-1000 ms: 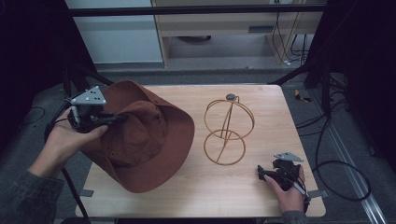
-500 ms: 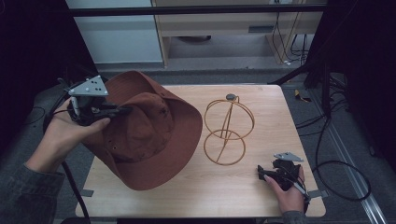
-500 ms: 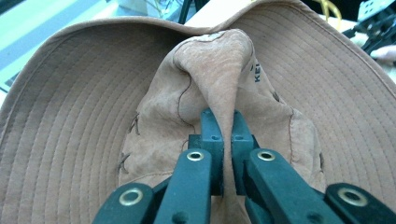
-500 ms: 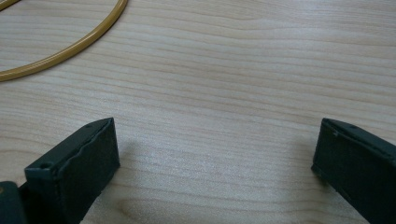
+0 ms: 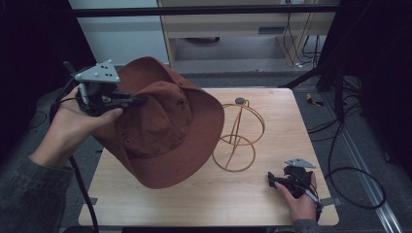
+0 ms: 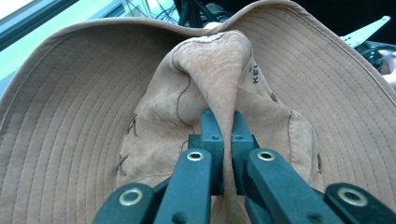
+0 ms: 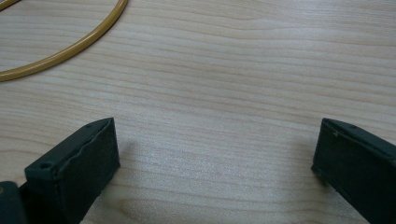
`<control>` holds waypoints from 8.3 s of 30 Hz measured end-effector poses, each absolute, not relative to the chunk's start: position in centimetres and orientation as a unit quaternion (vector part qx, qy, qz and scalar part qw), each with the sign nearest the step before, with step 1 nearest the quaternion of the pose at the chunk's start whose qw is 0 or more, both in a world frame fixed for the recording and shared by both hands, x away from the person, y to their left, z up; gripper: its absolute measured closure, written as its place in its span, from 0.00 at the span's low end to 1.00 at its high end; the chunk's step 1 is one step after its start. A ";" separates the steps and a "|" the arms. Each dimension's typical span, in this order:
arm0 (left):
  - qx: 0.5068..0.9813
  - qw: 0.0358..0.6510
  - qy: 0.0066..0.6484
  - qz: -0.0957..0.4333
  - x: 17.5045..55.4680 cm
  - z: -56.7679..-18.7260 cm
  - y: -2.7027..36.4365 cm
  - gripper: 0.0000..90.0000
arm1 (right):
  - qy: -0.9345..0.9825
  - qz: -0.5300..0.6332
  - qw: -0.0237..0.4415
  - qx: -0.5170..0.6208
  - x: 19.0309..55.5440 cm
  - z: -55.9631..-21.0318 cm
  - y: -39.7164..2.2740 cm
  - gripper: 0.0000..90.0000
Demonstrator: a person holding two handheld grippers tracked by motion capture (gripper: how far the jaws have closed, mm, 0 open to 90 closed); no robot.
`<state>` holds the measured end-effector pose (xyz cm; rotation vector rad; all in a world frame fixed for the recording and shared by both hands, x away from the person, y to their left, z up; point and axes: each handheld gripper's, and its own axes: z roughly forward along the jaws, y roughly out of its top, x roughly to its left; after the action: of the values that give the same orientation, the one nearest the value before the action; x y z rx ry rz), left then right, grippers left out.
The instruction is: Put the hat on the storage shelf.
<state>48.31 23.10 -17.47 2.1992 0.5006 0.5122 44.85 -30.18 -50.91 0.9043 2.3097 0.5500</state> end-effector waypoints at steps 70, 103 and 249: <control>0.892 0.389 0.108 0.204 50.4 -16.1 4.8 0.98 | 0.869 0.209 0.294 0.337 44.9 -50.9 -30.3 0.01; 0.899 0.374 0.119 0.196 53.4 -17.8 1.3 0.98 | 0.869 0.210 0.294 0.337 44.9 -50.9 -30.3 0.01; 0.834 0.357 0.375 0.190 47.9 -46.2 27.3 0.09 | 0.872 0.208 0.295 0.331 44.9 -50.8 -30.4 0.01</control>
<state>47.94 27.35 -46.18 2.1546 0.9679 0.4901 44.94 -30.38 -50.76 0.8803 2.3192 0.5540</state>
